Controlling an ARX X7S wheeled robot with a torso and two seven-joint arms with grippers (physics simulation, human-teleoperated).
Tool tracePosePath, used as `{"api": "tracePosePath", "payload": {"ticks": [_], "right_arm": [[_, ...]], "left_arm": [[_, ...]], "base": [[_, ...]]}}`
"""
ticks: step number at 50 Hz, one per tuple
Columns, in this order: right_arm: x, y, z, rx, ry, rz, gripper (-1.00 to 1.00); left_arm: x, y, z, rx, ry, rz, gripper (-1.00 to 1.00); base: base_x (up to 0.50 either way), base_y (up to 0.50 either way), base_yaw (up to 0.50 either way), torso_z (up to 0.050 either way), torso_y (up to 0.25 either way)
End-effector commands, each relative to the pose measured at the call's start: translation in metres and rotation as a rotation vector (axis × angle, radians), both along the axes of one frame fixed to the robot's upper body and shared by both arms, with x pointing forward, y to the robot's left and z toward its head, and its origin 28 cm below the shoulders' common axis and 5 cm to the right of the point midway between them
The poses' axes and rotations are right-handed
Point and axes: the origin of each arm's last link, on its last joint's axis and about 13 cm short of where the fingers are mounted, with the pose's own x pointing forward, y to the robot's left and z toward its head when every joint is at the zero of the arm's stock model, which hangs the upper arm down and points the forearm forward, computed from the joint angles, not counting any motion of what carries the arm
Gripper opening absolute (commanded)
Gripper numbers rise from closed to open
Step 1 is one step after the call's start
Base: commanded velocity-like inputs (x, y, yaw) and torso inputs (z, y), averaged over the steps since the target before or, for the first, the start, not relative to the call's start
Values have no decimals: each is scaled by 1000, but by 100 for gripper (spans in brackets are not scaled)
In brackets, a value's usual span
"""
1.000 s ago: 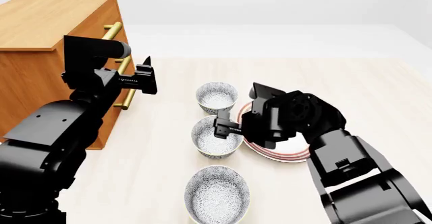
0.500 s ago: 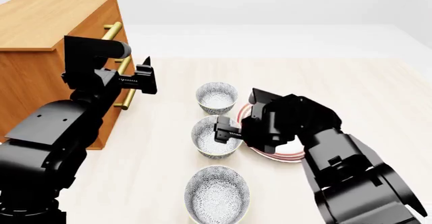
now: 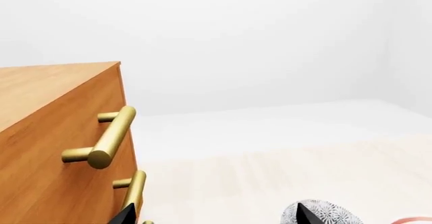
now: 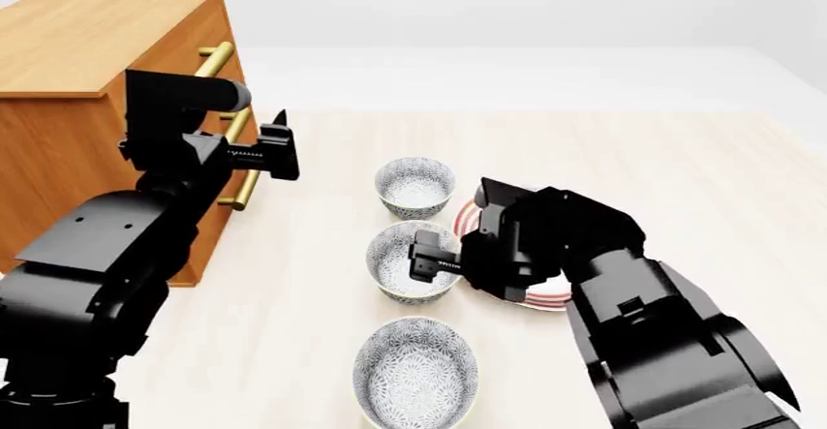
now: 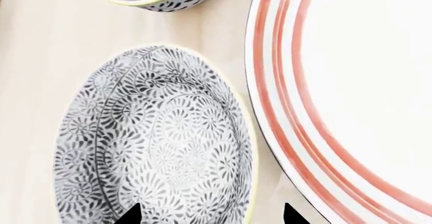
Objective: Stack the bowl in the middle on the bowl at the back.
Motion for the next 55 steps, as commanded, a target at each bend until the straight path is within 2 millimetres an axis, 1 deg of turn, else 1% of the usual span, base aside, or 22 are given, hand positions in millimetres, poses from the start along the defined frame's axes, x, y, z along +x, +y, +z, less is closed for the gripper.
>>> {"api": "tracePosePath", "payload": {"ticks": [1, 22, 23, 43, 55], "right_arm": [[-1, 1, -3, 0, 9, 6, 100], [-2, 2, -6, 1, 7, 30, 100], [-2, 2, -6, 2, 6, 31, -100], [-2, -1, -8, 34, 5, 29, -100], [3, -5, 3, 59, -27, 3, -100]], "left_arm": [[2, 1, -1, 0, 3, 5, 100], [3, 4, 0, -1, 1, 19, 100], [3, 4, 0, -1, 1, 20, 100], [8, 5, -2, 2, 9, 30, 100], [10, 3, -4, -2, 12, 23, 100]], "base": [[0, 0, 0, 0, 0], [0, 0, 0, 0, 0], [0, 0, 0, 0, 0], [0, 0, 0, 0, 0], [0, 0, 0, 0, 0]]}}
